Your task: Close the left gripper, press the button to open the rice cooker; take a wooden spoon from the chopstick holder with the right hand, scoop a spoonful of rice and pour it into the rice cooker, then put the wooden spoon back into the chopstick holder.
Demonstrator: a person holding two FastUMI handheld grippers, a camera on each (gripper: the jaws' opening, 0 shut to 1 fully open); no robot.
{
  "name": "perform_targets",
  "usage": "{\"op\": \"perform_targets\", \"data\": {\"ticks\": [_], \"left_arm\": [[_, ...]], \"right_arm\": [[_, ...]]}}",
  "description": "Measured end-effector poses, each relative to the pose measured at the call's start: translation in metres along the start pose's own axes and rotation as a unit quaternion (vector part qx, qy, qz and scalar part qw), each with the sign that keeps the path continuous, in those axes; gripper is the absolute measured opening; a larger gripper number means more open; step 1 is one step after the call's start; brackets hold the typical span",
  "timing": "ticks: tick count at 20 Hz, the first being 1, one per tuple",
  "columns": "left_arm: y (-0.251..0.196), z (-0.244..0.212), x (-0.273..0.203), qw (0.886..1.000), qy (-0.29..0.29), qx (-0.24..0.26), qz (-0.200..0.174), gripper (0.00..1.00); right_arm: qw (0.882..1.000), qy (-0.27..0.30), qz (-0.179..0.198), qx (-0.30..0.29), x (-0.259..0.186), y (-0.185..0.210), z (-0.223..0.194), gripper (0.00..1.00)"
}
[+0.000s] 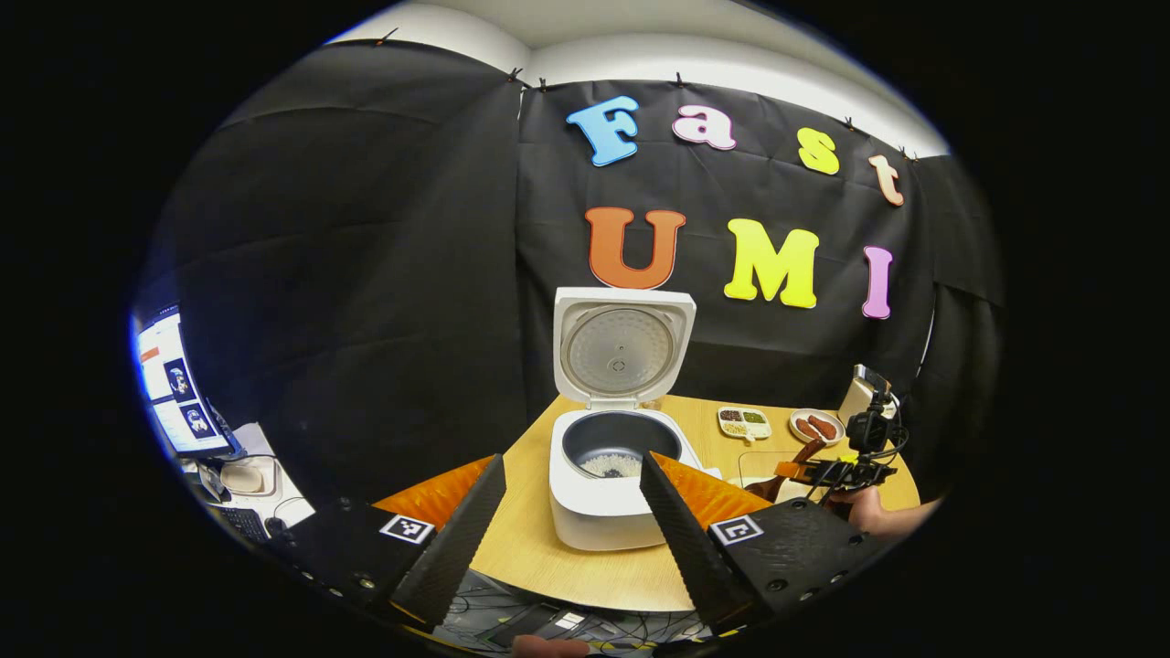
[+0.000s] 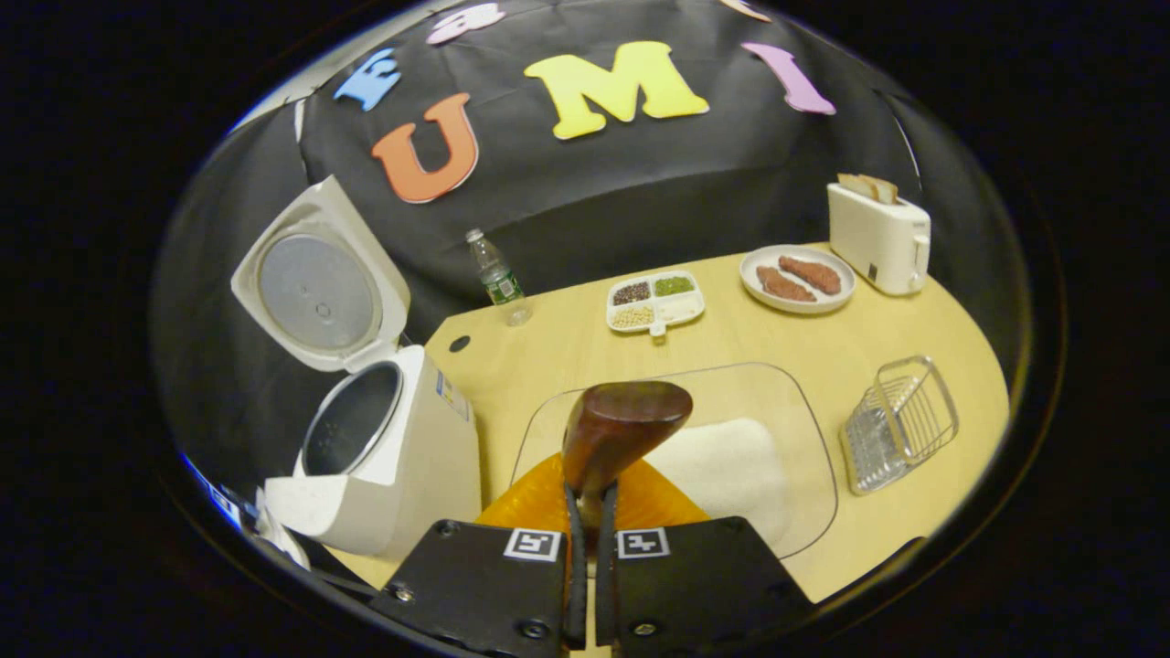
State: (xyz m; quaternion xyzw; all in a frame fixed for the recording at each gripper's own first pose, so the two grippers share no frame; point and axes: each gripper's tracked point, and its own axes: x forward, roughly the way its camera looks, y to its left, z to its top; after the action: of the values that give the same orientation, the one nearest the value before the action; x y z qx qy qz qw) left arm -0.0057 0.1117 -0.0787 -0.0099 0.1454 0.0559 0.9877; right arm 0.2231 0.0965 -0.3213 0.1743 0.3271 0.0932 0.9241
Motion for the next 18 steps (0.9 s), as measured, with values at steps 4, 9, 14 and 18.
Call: {"op": "perform_targets", "data": {"ticks": [4, 9, 14, 18], "left_arm": [[-0.005, 0.001, -0.004, 1.0, 0.002, -0.006, -0.002, 0.94], [-0.019, 0.002, -0.003, 1.0, 0.009, -0.009, -0.008, 0.94], [-0.044, 0.001, -0.002, 1.0, 0.007, 0.016, -0.021, 0.94], [-0.069, -0.012, 0.003, 0.999, 0.011, 0.026, -0.031, 0.94]], "right_arm": [[0.986, 0.004, 0.024, 0.162, 0.005, -0.025, 0.002, 0.09], [0.966, -0.008, 0.042, 0.254, -0.002, -0.057, 0.005, 0.09], [0.947, -0.034, 0.066, 0.311, -0.026, -0.08, 0.029, 0.09], [0.934, -0.051, 0.084, 0.342, -0.052, -0.094, 0.056, 0.09]]}}
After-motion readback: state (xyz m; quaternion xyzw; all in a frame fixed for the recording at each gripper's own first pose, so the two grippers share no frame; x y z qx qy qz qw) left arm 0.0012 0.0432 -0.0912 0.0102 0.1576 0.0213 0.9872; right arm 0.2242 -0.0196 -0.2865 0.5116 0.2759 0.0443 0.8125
